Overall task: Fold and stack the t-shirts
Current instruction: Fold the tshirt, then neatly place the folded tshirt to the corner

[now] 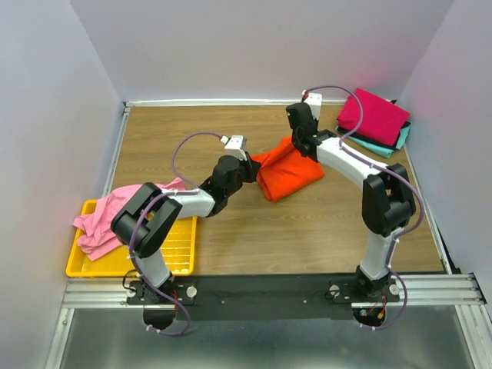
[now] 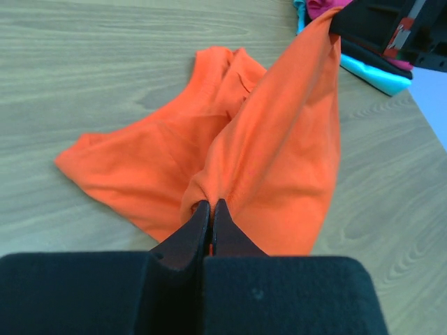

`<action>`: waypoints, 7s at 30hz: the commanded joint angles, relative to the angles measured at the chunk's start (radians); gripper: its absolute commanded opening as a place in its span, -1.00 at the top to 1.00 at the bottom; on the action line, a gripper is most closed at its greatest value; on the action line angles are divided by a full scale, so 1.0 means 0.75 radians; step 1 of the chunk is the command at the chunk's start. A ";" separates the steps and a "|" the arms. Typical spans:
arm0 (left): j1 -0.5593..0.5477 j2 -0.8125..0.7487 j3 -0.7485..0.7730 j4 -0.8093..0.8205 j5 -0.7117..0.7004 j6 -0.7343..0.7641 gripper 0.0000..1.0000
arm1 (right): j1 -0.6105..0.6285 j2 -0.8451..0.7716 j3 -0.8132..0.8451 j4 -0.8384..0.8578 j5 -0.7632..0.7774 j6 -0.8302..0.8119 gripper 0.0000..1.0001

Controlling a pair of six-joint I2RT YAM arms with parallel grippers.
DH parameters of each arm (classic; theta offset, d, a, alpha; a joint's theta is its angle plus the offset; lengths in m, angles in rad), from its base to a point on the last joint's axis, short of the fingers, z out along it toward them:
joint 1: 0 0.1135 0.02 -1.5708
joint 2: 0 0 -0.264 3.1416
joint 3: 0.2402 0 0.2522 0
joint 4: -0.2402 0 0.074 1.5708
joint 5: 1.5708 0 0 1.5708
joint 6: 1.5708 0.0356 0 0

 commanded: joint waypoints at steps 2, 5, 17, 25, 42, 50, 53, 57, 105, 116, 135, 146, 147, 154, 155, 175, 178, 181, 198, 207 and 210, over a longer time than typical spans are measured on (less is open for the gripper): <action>0.073 0.098 0.074 0.005 0.094 0.059 1.00 | -0.041 0.122 0.109 0.050 0.097 -0.037 0.99; 0.107 0.127 0.084 0.003 0.114 0.057 1.00 | -0.047 0.206 0.176 0.050 0.077 -0.039 0.99; 0.218 0.186 0.284 -0.218 -0.073 0.120 -0.74 | -0.086 0.311 0.379 0.046 -0.129 -0.069 -0.66; 0.220 0.041 0.286 -0.300 -0.123 0.130 -0.97 | -0.223 0.198 0.340 0.046 -0.584 -0.086 -1.00; 0.202 0.184 0.170 -0.138 0.139 0.012 -0.91 | -0.520 0.220 0.060 0.097 -1.322 -0.174 -1.00; 0.169 0.309 0.239 -0.116 0.235 -0.033 -0.89 | -0.571 0.290 0.027 0.132 -1.561 -0.200 -1.00; 0.169 0.329 0.241 -0.122 0.227 -0.048 -0.89 | -0.573 0.323 0.017 0.130 -1.566 -0.194 -1.00; 0.169 0.350 0.243 -0.124 0.202 -0.052 -0.89 | -0.581 0.364 0.019 0.132 -1.562 -0.176 -1.00; 0.167 0.378 0.381 -0.386 0.200 0.106 -0.16 | -0.504 0.595 0.169 0.003 -1.924 -0.116 0.99; 0.167 0.150 0.325 -0.396 0.202 0.139 -0.97 | -0.504 0.435 0.219 -0.042 -1.756 -0.118 0.99; 0.169 -0.080 0.178 -0.390 0.167 0.159 -0.97 | -0.506 0.642 0.874 -0.457 -0.965 -0.188 0.99; 0.169 -0.125 0.125 -0.386 0.116 0.169 -0.97 | -0.524 0.744 1.270 -0.467 -0.764 -0.182 0.99; 0.169 -0.123 0.123 -0.386 0.114 0.171 -0.97 | -0.530 0.752 1.297 -0.467 -0.758 -0.186 0.99; 0.169 -0.135 0.094 -0.386 0.071 0.165 -0.97 | -0.618 0.797 1.475 -0.455 -0.731 -0.184 0.99; 0.169 -0.135 0.094 -0.386 0.069 0.165 -0.97 | -0.624 0.797 1.484 -0.443 -0.737 -0.182 0.99; 0.169 -0.059 0.100 -0.384 0.083 0.141 -0.97 | -0.861 0.677 1.455 -0.363 -0.909 -0.063 0.99; 0.169 -0.051 0.100 -0.382 0.096 0.139 -0.97 | -0.892 0.654 1.445 -0.355 -0.927 -0.043 0.99; 0.169 -0.055 0.096 -0.382 0.098 0.139 -0.97 | -0.925 0.636 1.435 -0.353 -0.950 -0.035 0.99; 0.167 -0.051 0.100 -0.382 0.118 0.147 -0.97 | -0.976 0.605 1.240 -0.336 -0.875 -0.082 0.99; 0.167 -0.074 0.084 -0.384 0.122 0.157 -0.97 | -0.974 0.599 1.140 -0.316 -0.527 -0.155 0.92; 0.167 -0.072 0.080 -0.384 0.126 0.163 -0.97 | -0.976 0.585 1.071 -0.308 -0.398 -0.151 -0.40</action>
